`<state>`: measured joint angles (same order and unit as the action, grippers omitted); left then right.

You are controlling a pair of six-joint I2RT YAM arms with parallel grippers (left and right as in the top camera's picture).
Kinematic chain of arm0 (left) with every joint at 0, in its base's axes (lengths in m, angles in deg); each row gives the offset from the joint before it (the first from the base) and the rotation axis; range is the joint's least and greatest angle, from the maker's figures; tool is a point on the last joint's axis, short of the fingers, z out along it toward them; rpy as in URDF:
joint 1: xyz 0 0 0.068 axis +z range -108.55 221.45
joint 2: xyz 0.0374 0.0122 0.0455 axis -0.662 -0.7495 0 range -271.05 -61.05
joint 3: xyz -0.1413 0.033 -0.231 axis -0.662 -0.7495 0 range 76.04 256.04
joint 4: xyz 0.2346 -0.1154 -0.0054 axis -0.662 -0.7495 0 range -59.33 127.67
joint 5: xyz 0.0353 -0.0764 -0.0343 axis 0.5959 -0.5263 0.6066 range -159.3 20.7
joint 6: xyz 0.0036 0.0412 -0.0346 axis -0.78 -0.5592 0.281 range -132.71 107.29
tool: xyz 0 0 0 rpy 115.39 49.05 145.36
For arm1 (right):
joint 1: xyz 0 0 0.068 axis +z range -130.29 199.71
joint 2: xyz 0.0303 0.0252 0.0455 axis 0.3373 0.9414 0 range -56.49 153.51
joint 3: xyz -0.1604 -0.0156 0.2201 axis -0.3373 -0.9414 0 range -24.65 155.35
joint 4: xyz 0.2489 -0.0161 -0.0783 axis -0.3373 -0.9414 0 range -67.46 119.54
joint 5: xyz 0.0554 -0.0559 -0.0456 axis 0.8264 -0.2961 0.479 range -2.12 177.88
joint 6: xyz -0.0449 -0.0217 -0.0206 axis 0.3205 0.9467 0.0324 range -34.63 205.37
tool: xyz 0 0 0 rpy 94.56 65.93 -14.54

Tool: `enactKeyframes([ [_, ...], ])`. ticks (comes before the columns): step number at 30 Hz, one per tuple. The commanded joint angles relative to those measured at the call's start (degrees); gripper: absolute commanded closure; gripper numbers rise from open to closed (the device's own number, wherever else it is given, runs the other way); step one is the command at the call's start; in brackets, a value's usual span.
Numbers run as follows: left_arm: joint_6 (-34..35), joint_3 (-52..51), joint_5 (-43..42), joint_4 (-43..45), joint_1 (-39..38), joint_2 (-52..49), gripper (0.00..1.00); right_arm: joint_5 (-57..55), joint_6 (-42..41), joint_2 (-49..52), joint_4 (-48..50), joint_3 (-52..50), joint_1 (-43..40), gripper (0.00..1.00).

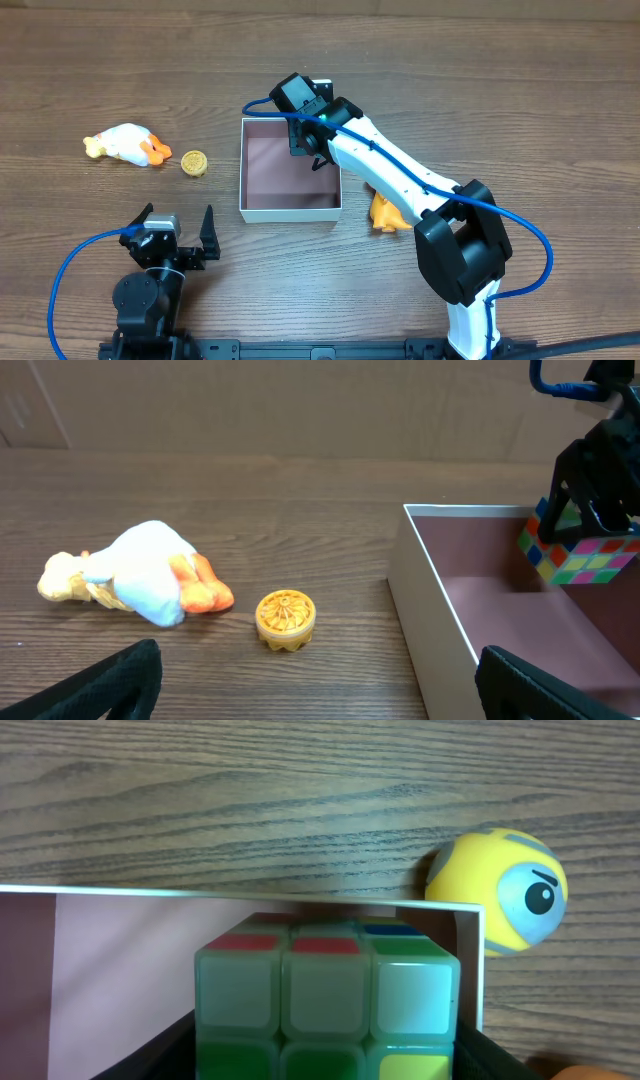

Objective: Pack container
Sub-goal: 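Lower the cube into the box and open the right gripper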

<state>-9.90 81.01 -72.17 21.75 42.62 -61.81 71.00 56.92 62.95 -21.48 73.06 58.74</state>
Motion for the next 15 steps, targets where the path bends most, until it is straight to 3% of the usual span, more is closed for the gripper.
enactKeyframes([
  [1,-0.50,-0.15,-0.81,0.07,0.31,0.39,0.00,-1.09,-0.31,0.17,0.37,0.87,-0.11,0.33],
  [15,-0.50,-0.15,-0.81,0.09,0.31,0.39,0.00,0.72,2.97,0.15,-1.27,2.82,0.15,0.18],
])
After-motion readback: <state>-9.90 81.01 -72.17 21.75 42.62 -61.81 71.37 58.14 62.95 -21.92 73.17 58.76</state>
